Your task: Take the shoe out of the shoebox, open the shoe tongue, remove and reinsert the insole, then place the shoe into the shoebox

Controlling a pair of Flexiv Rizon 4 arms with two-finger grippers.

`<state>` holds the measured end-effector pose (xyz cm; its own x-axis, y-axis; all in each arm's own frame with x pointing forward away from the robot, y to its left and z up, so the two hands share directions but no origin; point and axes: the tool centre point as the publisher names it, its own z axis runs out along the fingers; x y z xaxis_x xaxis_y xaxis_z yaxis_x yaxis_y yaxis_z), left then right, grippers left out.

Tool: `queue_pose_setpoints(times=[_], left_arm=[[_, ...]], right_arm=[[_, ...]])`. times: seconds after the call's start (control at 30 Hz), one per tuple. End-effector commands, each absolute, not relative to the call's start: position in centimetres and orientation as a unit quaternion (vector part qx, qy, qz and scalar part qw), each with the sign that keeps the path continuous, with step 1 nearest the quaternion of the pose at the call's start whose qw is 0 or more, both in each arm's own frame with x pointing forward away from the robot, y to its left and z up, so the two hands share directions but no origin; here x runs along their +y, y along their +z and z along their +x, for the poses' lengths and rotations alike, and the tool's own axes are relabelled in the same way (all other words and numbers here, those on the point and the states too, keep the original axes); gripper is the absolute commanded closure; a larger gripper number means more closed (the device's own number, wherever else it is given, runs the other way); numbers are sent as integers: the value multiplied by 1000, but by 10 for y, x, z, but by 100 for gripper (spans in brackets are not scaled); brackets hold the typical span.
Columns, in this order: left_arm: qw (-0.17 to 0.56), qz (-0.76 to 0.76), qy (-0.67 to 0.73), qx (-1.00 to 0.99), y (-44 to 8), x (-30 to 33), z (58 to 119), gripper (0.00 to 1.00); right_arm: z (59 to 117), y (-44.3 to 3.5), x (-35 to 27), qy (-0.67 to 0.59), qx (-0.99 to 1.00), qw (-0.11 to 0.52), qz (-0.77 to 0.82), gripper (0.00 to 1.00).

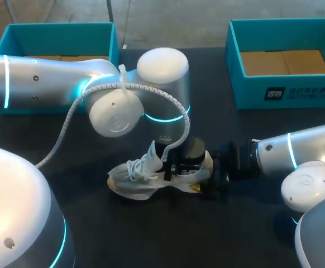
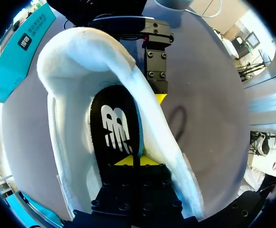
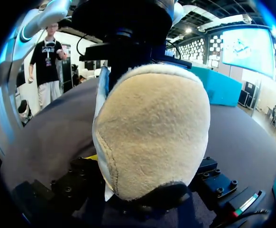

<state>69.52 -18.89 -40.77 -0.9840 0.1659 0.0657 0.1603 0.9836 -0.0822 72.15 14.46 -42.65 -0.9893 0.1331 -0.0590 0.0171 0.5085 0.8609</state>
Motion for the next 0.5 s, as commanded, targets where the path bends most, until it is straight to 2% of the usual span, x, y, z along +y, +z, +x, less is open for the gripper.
queue_pose_setpoints(times=[0.03,0.5], left_arm=[[44,-81,49,-995,-403,-178,692,100],[79,-73,78,-991,-383,-173,686,100]], right_arm=[[721,-433,149,491,868,59,44,100],[721,-433,149,491,868,59,44,100]])
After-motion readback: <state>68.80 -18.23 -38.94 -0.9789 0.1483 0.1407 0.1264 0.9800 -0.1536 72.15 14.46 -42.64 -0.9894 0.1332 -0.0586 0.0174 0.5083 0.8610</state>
